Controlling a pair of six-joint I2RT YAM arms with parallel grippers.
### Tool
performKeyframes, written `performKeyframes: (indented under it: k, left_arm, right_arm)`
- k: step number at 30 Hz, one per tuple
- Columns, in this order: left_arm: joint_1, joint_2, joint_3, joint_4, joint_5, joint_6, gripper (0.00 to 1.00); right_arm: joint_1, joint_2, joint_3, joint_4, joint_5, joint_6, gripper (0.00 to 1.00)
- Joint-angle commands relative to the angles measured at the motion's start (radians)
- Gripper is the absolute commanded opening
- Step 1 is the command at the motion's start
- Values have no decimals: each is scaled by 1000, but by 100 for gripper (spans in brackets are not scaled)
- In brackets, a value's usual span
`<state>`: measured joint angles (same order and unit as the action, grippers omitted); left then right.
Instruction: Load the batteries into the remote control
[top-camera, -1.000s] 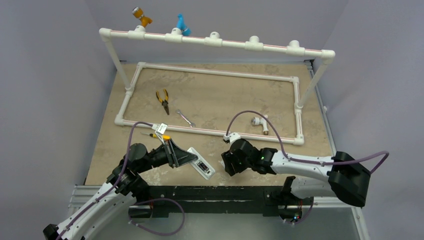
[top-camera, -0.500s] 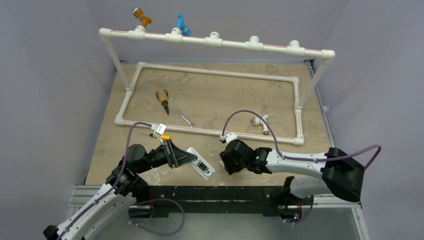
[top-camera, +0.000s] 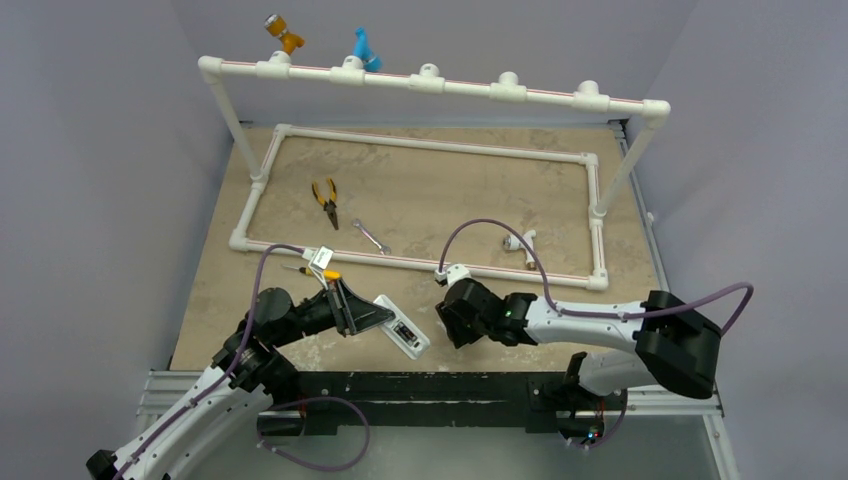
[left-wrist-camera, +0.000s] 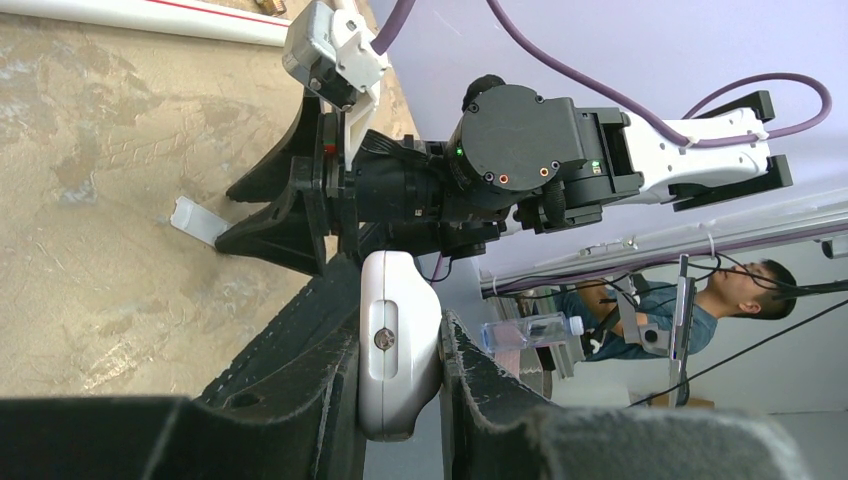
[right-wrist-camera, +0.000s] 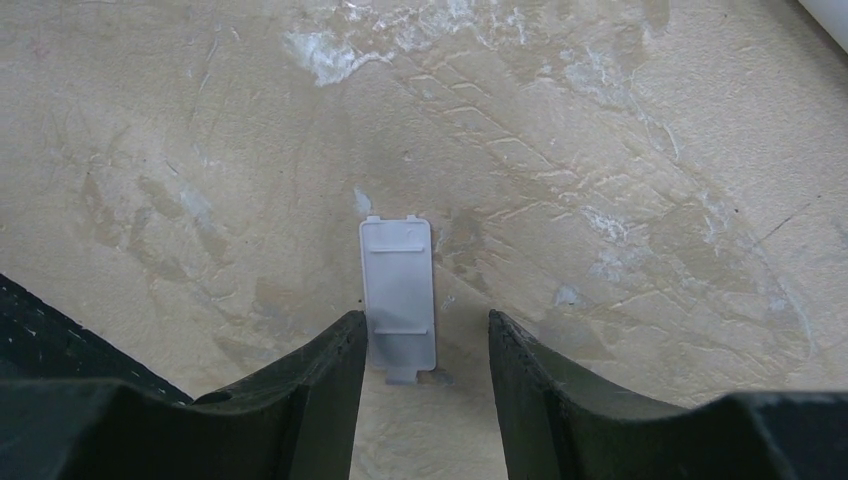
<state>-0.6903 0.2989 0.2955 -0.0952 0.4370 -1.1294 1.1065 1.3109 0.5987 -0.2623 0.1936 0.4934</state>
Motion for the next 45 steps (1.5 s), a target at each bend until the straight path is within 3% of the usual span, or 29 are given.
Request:
performKeyframes:
  k: [1,15,28,36,45]
  left_arm:
    - [-3,-9,-1,34,-1,13,0]
    - [-3,-1,-3,37,-1,14,0]
    - [-3,-5,-5,34,-3,14,0]
    - [-3,2,-7,44,-1,13,0]
    - [-3,-4,-9,40,-1,13,0]
  right_arm:
    - [16,29,25,-15,10,1,46]
    - [35,66,38,-39,34,8,43]
    - [35,-20,-36,48,-35,66,44]
    - [35,-25,-55,39,-23,93,34]
    - [35,-19,-53,21,-9,105,32]
